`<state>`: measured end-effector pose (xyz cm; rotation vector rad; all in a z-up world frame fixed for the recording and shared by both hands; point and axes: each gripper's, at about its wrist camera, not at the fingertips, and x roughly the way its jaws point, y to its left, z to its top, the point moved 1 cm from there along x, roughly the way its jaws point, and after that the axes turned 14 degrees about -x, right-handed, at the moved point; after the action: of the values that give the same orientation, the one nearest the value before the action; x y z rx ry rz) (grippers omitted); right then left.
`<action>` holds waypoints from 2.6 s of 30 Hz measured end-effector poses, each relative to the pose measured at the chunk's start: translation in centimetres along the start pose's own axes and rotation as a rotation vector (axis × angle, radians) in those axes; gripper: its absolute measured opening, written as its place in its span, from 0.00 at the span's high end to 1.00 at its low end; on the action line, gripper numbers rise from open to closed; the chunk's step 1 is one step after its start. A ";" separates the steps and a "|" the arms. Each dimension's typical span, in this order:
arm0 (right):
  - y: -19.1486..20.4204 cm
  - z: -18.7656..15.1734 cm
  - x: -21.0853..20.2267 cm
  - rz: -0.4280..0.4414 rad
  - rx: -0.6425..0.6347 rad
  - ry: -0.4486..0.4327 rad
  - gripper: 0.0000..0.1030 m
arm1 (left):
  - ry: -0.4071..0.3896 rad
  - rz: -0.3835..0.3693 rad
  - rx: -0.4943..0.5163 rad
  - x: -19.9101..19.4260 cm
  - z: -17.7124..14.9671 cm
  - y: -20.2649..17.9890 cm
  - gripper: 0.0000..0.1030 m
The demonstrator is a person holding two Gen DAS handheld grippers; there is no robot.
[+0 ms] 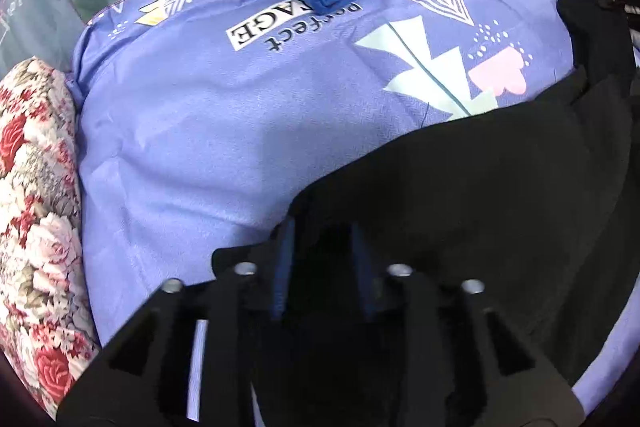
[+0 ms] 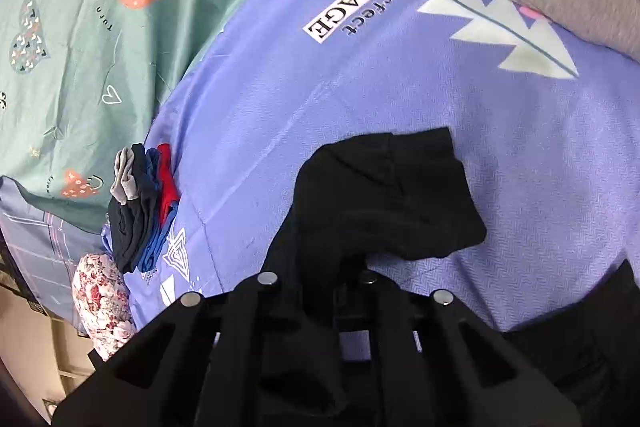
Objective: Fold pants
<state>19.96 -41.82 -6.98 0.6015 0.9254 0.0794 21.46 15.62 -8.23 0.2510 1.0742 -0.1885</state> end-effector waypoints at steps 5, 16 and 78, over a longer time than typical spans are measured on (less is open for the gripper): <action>0.6 -0.5 -0.3 -0.033 -0.072 0.013 0.91 | -0.007 0.004 0.054 1.4 0.6 -0.1 0.37; 0.8 -1.0 -0.6 -0.029 -0.088 0.019 0.89 | 0.091 -0.177 0.007 3.2 1.1 2.2 0.62; -1.8 -1.8 -5.0 -0.130 -0.107 -0.020 0.21 | 0.064 -0.093 -0.085 4.3 3.9 6.2 0.25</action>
<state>15.17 -44.11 -5.06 0.4410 0.9330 0.0060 28.43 20.27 -9.57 0.1317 1.1550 -0.2188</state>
